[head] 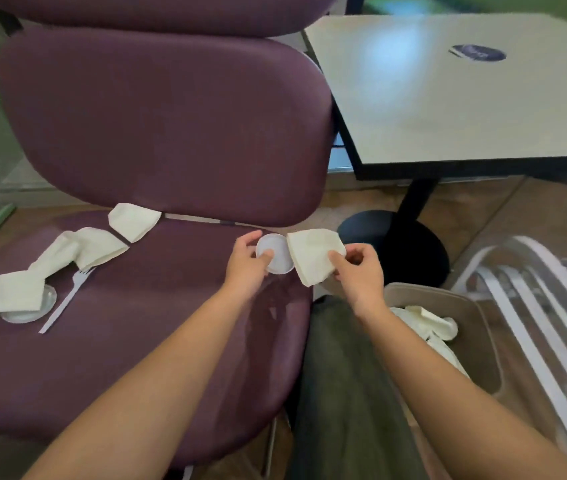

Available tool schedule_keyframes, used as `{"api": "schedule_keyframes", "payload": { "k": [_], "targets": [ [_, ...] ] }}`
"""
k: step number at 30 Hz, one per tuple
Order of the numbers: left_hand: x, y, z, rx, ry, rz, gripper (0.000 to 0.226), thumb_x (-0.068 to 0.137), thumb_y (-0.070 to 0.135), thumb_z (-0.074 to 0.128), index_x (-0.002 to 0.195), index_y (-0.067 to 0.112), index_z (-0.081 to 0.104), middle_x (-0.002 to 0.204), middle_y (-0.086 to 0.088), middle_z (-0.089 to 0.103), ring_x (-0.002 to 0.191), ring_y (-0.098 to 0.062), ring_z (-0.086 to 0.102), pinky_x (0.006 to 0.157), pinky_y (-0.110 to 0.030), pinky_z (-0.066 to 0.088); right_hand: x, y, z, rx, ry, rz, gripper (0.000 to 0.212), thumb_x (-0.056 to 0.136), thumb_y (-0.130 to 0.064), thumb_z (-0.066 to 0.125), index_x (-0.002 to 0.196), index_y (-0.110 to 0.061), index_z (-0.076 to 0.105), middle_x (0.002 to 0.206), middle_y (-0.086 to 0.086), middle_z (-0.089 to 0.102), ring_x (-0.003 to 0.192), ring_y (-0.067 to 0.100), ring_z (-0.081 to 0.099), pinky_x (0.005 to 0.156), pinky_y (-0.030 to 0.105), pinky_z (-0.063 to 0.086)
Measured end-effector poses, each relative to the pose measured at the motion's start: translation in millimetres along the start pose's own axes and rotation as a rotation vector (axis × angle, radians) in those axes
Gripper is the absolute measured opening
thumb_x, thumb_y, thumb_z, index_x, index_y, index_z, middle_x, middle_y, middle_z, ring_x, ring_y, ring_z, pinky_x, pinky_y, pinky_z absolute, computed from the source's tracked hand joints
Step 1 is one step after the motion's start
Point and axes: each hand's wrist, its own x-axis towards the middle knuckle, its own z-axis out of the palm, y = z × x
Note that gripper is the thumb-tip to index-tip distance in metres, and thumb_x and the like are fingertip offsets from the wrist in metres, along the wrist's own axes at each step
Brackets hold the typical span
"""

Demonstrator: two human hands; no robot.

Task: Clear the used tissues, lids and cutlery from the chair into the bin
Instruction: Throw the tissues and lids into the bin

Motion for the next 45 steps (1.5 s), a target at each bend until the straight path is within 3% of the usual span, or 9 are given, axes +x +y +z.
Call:
{"api": "schedule_keyframes", "payload": {
  "k": [5,10,13,19,22,24,33,37,45],
  "targets": [
    [-22,10,73,-0.075,-0.122,0.032,0.033,0.092,0.01,0.061,0.118,0.026,0.049,0.11,-0.006,0.06,0.095,-0.019,0.062,0.068,-0.031,0.055,0,23,-83,0.045,0.158,0.047,0.013,0.089,-0.017,0.067,0.091,-0.023,0.056,0.095,0.001,0.063,0.092,0.024,0.062,0.086,0.042,0.055],
    [-45,14,123,0.007,-0.195,0.061,0.032,0.093,0.01,0.059,0.119,0.027,0.049,0.101,-0.002,0.057,0.074,-0.008,0.058,0.074,-0.034,0.058,0,50,-146,0.026,0.291,0.131,0.015,0.09,-0.016,0.066,0.103,-0.017,0.059,0.109,0.005,0.065,0.101,0.025,0.063,0.093,0.044,0.053],
    [-56,13,147,0.044,-0.278,0.056,0.033,0.095,0.007,0.055,0.123,0.023,0.048,0.104,-0.003,0.055,0.079,-0.008,0.056,0.072,-0.032,0.058,-3,67,-166,-0.071,0.343,0.149,0.015,0.089,-0.016,0.068,0.1,-0.018,0.059,0.107,0.005,0.066,0.098,0.025,0.062,0.083,0.037,0.049],
    [-68,5,183,0.212,-0.401,0.085,0.03,0.096,0.013,0.056,0.117,0.03,0.045,0.102,0.003,0.057,0.097,-0.016,0.057,0.086,-0.036,0.053,-5,97,-185,-0.283,0.289,0.235,0.028,0.086,-0.032,0.07,0.111,-0.021,0.062,0.116,0.007,0.063,0.109,0.027,0.058,0.095,0.042,0.049],
    [-70,2,194,0.26,-0.441,0.066,0.032,0.096,0.014,0.057,0.122,0.03,0.045,0.106,0.003,0.057,0.101,-0.017,0.057,0.087,-0.034,0.053,-5,85,-187,-0.118,0.297,0.228,0.03,0.095,-0.04,0.057,0.115,-0.018,0.063,0.113,0.003,0.064,0.107,0.022,0.059,0.094,0.038,0.048],
    [-71,0,200,0.281,-0.468,0.046,0.034,0.095,0.013,0.057,0.122,0.03,0.045,0.114,0.0,0.057,0.105,-0.02,0.058,0.088,-0.036,0.056,-3,69,-186,0.075,0.209,0.25,0.031,0.098,-0.038,0.053,0.12,-0.017,0.061,0.112,0.0,0.065,0.102,0.02,0.061,0.089,0.034,0.051],
    [-68,-3,224,0.306,-0.544,0.003,0.035,0.094,0.014,0.06,0.124,0.027,0.048,0.115,0.003,0.056,0.105,-0.016,0.057,0.072,-0.023,0.058,20,66,-207,0.081,0.034,0.201,0.016,0.088,-0.011,0.067,0.1,-0.022,0.071,0.11,0.005,0.07,0.103,0.027,0.065,0.072,0.03,0.053],
    [-63,-9,230,0.377,-0.538,0.002,0.027,0.094,0.018,0.058,0.118,0.03,0.055,0.111,0.01,0.059,0.106,-0.011,0.057,0.09,-0.03,0.051,23,72,-220,0.022,0.103,0.237,0.014,0.09,-0.008,0.064,0.093,-0.019,0.071,0.102,0.002,0.071,0.099,0.024,0.064,0.073,0.03,0.05],
    [-54,-12,224,0.406,-0.544,0.032,0.029,0.096,0.012,0.053,0.12,0.027,0.057,0.112,0.008,0.06,0.097,-0.004,0.054,0.068,-0.012,0.038,33,95,-238,-0.458,0.233,0.185,0.025,0.095,-0.011,0.053,0.109,-0.014,0.072,0.113,0.004,0.066,0.096,0.02,0.057,0.076,0.028,0.042]
  ]
}}
